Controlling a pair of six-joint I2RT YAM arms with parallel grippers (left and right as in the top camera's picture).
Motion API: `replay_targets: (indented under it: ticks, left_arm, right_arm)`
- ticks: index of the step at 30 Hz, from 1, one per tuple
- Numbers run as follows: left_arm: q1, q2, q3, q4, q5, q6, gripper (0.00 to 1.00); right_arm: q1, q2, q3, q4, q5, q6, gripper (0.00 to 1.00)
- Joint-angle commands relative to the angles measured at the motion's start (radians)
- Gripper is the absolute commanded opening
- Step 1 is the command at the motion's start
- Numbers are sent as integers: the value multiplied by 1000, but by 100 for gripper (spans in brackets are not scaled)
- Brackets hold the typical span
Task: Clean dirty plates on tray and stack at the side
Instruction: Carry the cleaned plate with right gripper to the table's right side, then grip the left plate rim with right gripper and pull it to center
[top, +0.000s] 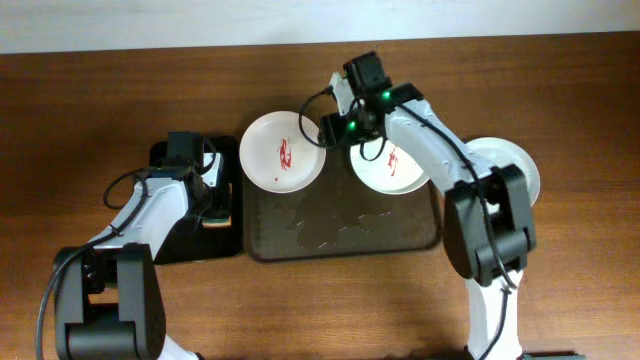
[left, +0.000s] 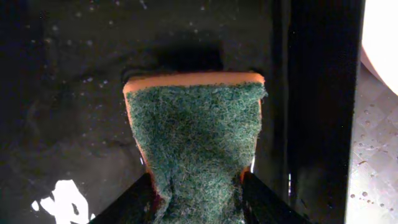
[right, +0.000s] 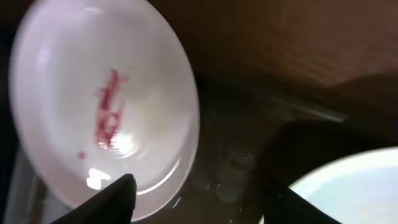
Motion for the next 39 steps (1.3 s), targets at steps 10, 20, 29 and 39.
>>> replay_targets:
  ticks: [10,20,29,39]
  left_arm:
    - [4,11,17,-1,8,4,44]
    - [4,11,17,-1,8,4,43]
    - [4,11,17,17,8,4,31]
    - [16,-168,20,30,8,-82,0]
  right_arm:
    - [34,87,-7,78,25,119,42]
    - [43,82,-6,-60,24,138,4]
    - [46,23,-63,-404,24,138,4]
    - [45,23,-70,-403,25,137,4]
